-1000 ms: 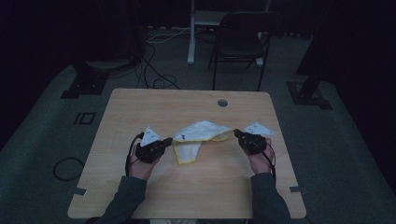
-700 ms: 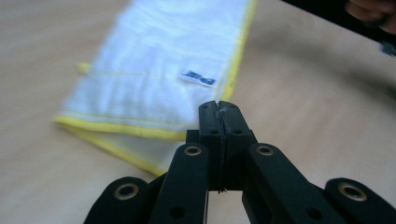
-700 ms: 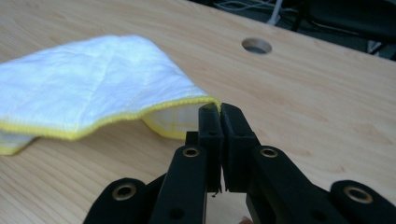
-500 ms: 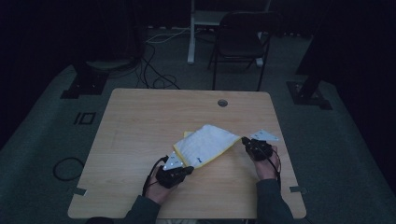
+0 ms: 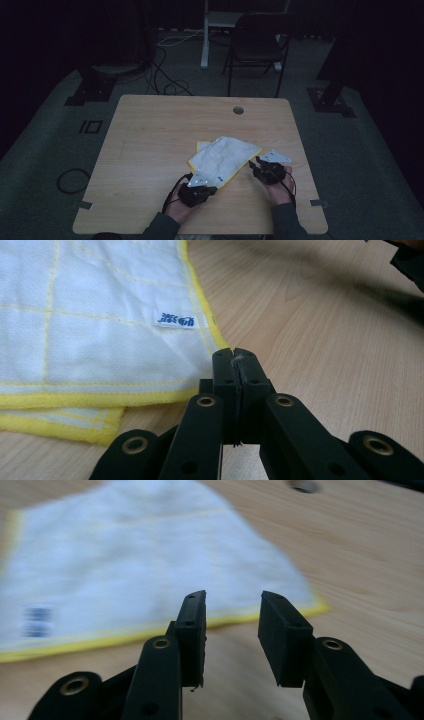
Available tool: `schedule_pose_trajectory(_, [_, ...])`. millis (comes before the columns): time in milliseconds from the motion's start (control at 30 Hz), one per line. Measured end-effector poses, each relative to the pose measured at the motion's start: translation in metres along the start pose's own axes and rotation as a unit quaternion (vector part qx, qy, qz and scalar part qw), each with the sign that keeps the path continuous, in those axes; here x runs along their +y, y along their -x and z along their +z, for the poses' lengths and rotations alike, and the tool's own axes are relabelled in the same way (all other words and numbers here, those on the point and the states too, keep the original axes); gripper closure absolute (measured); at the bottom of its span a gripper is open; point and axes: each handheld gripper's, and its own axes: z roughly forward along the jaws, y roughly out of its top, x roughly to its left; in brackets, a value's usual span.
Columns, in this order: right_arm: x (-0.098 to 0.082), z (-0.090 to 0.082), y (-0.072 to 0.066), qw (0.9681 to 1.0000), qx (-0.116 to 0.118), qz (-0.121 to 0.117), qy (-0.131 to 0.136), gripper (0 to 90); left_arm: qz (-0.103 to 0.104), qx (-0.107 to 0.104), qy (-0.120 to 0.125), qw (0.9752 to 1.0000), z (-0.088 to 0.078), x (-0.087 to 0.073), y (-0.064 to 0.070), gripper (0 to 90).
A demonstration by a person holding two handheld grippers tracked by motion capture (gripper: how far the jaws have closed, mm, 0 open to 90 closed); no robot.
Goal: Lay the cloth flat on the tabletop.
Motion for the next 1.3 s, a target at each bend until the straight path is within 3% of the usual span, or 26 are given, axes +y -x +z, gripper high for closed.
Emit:
schedule_pose_trajectory(300, [0.002,0.026,-0.047,0.9972,0.059,-0.038,-0.026,63.6,-0.011,-0.002,0.003,0.9999,0.003,-0.002,-0.002,88.7])
schedule_pose_trajectory(500, [-0.005,0.044,-0.068,0.9951,0.073,-0.052,-0.043,65.0,-0.011,-0.004,0.009,0.9999,0.002,-0.001,-0.002,87.4])
schedule_pose_trajectory(567, [-0.007,0.048,-0.071,0.9943,0.073,-0.057,-0.054,65.4,-0.010,0.002,0.014,0.9998,-0.001,0.000,-0.002,84.2])
schedule_pose_trajectory(767, [-0.010,0.048,-0.071,0.9944,0.071,-0.059,-0.051,66.0,-0.016,0.022,0.035,0.9990,-0.012,0.008,-0.012,81.0])
schedule_pose_trajectory(1067, [-0.011,0.048,-0.072,0.9948,0.071,-0.054,-0.049,66.6,-0.029,0.082,0.071,0.9936,-0.037,0.033,-0.051,81.0])
schedule_pose_trajectory(1267, [-0.012,0.047,-0.072,0.9949,0.072,-0.053,-0.048,66.9,-0.012,0.111,0.082,0.9904,-0.040,0.042,-0.070,79.2])
schedule_pose_trajectory(1300, [-0.012,0.047,-0.072,0.9949,0.071,-0.054,-0.047,67.0,-0.012,0.120,0.082,0.9893,-0.039,0.046,-0.079,79.2])
